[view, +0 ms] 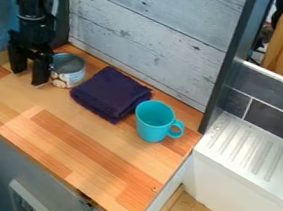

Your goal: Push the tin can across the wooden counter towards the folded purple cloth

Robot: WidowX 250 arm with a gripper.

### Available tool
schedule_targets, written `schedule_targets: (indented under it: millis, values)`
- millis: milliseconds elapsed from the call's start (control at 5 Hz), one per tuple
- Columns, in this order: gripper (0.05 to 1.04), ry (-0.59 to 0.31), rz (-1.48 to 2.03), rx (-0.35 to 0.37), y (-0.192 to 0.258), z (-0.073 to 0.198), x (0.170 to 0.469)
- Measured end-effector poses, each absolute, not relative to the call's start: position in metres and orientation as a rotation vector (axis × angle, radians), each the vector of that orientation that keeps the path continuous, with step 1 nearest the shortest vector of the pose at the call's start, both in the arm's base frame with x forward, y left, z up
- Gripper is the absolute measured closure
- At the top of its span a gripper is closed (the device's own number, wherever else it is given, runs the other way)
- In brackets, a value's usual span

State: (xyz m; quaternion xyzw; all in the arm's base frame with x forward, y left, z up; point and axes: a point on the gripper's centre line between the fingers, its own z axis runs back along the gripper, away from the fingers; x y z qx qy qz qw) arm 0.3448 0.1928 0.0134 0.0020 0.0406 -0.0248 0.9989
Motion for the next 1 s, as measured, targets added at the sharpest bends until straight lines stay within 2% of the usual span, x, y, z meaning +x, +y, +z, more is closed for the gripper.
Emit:
schedule_targets:
  millis: [200,400,600,800,1000]
  values:
    - [0.082,0.061,-0.069,-0.032,0.188,0.016,0.351]
    - [0.082,0.084,-0.079,-0.057,0.183,0.01,0.344]
    - [0.082,0.074,-0.065,-0.037,0.178,0.03,0.329]
    - [0.082,0.086,-0.035,0.008,0.181,0.048,0.302]
    - [0.082,0.078,-0.025,0.016,0.187,0.065,0.275]
